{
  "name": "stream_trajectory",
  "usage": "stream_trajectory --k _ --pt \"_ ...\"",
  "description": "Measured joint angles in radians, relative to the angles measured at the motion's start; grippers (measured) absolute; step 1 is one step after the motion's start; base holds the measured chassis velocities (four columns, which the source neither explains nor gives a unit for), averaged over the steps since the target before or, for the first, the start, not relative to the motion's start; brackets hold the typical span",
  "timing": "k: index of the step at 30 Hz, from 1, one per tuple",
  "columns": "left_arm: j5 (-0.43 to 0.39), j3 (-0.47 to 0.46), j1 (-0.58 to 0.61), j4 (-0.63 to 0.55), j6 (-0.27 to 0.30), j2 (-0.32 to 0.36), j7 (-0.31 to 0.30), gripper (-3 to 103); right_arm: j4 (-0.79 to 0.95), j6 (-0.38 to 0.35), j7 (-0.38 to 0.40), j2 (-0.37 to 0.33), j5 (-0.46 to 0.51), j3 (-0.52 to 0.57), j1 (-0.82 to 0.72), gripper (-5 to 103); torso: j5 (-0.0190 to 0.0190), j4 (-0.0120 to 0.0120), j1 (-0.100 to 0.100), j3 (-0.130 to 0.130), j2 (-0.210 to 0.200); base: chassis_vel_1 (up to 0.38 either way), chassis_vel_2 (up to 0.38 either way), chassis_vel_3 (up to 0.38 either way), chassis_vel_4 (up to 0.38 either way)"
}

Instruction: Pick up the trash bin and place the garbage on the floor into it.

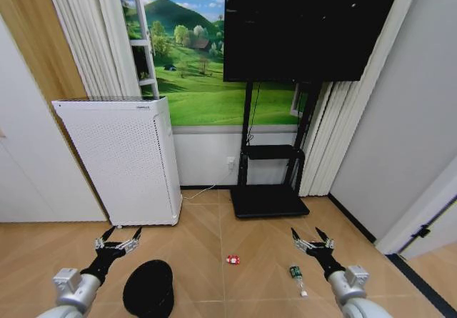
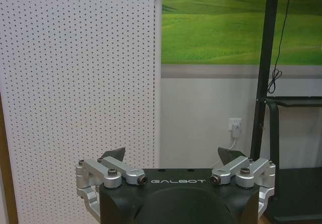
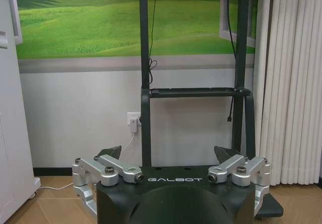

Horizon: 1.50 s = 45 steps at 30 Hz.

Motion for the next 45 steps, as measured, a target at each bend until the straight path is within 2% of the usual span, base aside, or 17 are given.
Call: stream_trajectory --k 21,45 --pt "0.035 -0.005 0.004 0.012 -0.015 -0.010 0.026 100 -0.009 0.010 0.000 -0.006 0.005 -0.004 -0.002 100 0.0000 0.0000 -0.033 -0.053 -0.086 0.000 0.000 0.000 0.000" --pt "0.030 -0.007 -0.003 0.025 -0.016 -0.012 0.036 100 -0.026 0.016 -0.002 -0.010 0.005 -0.001 -0.003 100 0.0000 0.0000 -0.068 -0.114 -0.182 0.000 0.000 0.000 0.000"
